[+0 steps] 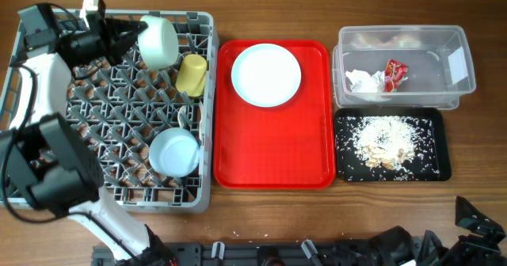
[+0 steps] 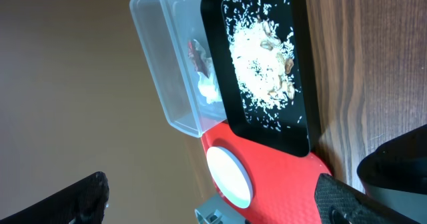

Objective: Sort waste into correct bins and load items into the dishwasher rack
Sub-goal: 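Place the green bowl in the back of the rack, left gripper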

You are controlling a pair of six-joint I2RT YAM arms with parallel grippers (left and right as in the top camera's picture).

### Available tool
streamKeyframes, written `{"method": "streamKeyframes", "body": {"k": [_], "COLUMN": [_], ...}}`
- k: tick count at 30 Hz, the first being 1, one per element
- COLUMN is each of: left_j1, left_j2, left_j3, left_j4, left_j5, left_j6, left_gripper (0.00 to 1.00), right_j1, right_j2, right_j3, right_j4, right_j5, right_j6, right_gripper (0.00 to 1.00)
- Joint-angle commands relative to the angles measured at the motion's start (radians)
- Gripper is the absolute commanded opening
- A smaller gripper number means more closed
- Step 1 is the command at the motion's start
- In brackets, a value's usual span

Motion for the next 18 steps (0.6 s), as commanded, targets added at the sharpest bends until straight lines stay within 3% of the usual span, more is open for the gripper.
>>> {"method": "streamKeyframes", "body": {"k": [1, 4, 7, 10, 15, 18], "left_j1": [-0.001, -0.002, -0.026, -0.068, -0.106, -0.057], "left_j2": [0.085, 0.098, 0.098, 0.099, 0.151, 0.163], "left_j3": [-0.003, -0.003, -0.003, -0.003, -0.003, -0.003], "left_j4": [0.076, 0.131, 0.342, 0.512, 0.511, 0.512], "left_j5": [0.083, 0.055, -0.016, -0.090, -0.179, -0.183], "left_j6": [-0.031, -0.061, -0.337, -0.496, -0.499, -0.478], "left_gripper": [0.04, 0.04, 0.04, 0.04, 0.04, 0.04], "right_j1": [-0.002, -0.002, -0.002, -0.002, -0.002, -0.002], "right_j2": [-0.006, -0.006, -0.006, -0.006, -0.006, -0.006], "right_j3": [0.002, 0.002, 0.002, 0.002, 0.002, 0.002], "right_j4": [0.002, 0.002, 0.002, 0.002, 0.002, 0.002], "right_j5": [0.011, 0.011, 0.011, 0.011, 0.010, 0.011], "right_j6": [0.007, 0.007, 0.007, 0.007, 0.007, 0.007], "right_gripper": [1.00, 1.00, 1.00, 1.00, 1.00, 1.00]}}
